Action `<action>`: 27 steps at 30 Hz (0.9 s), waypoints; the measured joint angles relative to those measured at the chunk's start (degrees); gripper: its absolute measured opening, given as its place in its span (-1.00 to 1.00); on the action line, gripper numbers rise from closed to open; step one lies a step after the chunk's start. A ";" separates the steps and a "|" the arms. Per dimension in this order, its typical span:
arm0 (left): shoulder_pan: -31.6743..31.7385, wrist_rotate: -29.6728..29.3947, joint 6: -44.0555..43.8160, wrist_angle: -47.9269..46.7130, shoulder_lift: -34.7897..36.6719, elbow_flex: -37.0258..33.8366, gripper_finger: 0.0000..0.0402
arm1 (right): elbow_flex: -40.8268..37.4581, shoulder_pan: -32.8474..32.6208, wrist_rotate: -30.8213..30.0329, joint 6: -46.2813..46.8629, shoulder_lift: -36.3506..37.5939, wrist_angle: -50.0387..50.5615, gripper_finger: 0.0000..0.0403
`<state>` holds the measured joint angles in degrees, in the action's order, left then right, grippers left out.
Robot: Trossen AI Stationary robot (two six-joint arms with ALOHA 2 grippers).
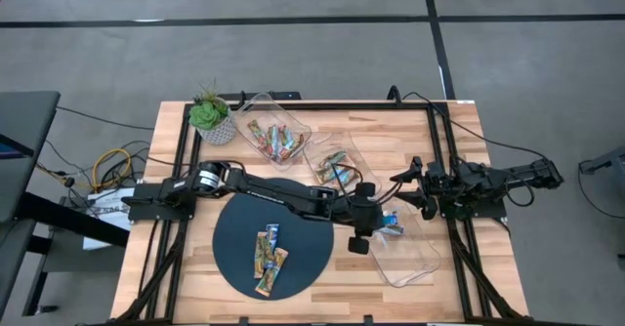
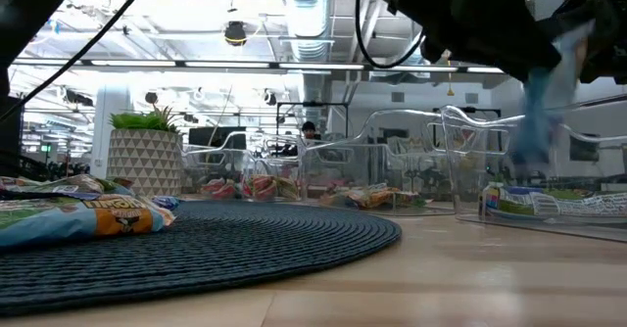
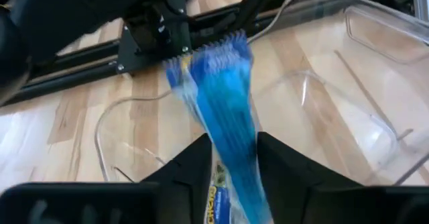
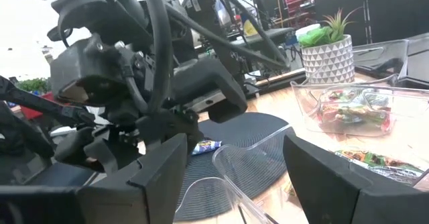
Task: Pick and place Granola Bars by type
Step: Put the blue granola bar into the bottom transparent bin, then put the yellow granola bar into the middle transparent bin
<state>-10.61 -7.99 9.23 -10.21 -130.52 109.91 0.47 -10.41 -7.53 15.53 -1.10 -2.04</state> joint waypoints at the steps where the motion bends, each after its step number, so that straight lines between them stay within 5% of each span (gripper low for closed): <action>1: 0.00 0.00 -0.15 0.19 0.02 0.00 -0.39 | 0.00 0.00 0.00 -0.02 0.00 0.00 0.21; 12: -0.17 -1.66 -4.52 -1.57 0.17 0.77 -0.20 | 0.00 0.01 0.00 -0.02 0.00 0.00 0.21; 27: -1.10 -5.06 -14.03 -24.02 0.68 18.28 -0.25 | 0.00 0.00 0.00 -0.02 0.00 -0.02 0.21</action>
<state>-11.71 -13.05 -4.80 -34.23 -129.84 128.19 0.47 -10.41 -7.53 15.51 -1.10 -2.07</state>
